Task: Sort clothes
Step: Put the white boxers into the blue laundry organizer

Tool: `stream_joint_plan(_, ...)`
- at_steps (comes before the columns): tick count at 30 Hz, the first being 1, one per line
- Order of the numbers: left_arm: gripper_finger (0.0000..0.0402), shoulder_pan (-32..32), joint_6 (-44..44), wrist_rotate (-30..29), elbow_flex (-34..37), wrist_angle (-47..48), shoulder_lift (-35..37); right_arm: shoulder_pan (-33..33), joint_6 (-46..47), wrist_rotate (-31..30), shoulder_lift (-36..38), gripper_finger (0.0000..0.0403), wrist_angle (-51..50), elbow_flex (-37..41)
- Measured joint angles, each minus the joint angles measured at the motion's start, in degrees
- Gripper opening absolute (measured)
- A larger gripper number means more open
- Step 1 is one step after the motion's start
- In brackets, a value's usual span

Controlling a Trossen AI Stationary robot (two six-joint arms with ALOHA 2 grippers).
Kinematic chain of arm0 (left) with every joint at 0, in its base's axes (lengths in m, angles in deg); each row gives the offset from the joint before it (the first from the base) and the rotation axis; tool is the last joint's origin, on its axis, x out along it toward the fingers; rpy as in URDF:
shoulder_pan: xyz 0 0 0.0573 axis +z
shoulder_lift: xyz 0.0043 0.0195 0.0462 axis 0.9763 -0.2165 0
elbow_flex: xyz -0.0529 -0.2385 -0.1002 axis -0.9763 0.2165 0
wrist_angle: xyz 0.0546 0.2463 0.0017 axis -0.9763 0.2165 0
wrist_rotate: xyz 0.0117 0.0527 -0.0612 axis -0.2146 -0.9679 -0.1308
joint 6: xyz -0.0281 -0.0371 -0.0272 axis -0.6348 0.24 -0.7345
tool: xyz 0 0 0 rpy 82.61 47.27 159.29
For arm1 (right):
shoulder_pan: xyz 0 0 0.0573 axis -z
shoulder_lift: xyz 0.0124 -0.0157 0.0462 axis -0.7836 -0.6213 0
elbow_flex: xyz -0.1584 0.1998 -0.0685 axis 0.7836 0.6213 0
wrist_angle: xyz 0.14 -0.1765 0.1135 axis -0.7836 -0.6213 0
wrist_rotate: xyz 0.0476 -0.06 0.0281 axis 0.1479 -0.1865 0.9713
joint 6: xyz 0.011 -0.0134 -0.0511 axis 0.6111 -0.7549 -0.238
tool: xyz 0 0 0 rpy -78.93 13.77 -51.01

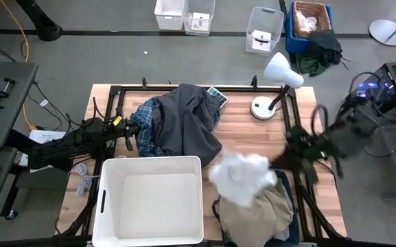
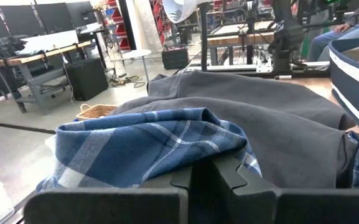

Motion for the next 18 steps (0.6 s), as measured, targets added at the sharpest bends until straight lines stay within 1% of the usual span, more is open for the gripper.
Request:
stream_joint_plan(2,0.0014,0.0,0.0,0.0,0.0,0.0,0.0,-5.6,8.8,-5.1,-1.0,0.0,-5.4,-0.5)
stream_joint_plan(4,0.0014,0.0,0.0,0.0,0.0,0.0,0.0,-9.6,18.8,-7.9,-1.8,0.0,-12.6,-0.5)
stream_joint_plan(7,0.0014,0.0,0.0,0.0,0.0,0.0,0.0,-12.5,30.5,-7.5,-4.3,0.0,-23.1,0.4)
stream_joint_plan(10,0.0014,0.0,0.0,0.0,0.0,0.0,0.0,-12.1,35.9,-4.6,-6.3,0.0,-27.3,3.8)
stream_joint_plan(12,0.0014,0.0,0.0,0.0,0.0,0.0,0.0,-10.4,36.8,-1.6,-7.2,0.0,-26.4,7.8)
stream_joint_plan(14,0.0014,0.0,0.0,0.0,0.0,0.0,0.0,-8.7,36.8,3.2,-7.9,0.0,-22.1,13.6)
stream_joint_plan(16,0.0014,0.0,0.0,0.0,0.0,0.0,0.0,-7.2,36.5,8.2,-8.4,0.0,-14.1,20.5)
stream_joint_plan(18,0.0014,0.0,0.0,0.0,0.0,0.0,0.0,-5.9,35.9,12.5,-8.5,0.0,-3.0,28.1)
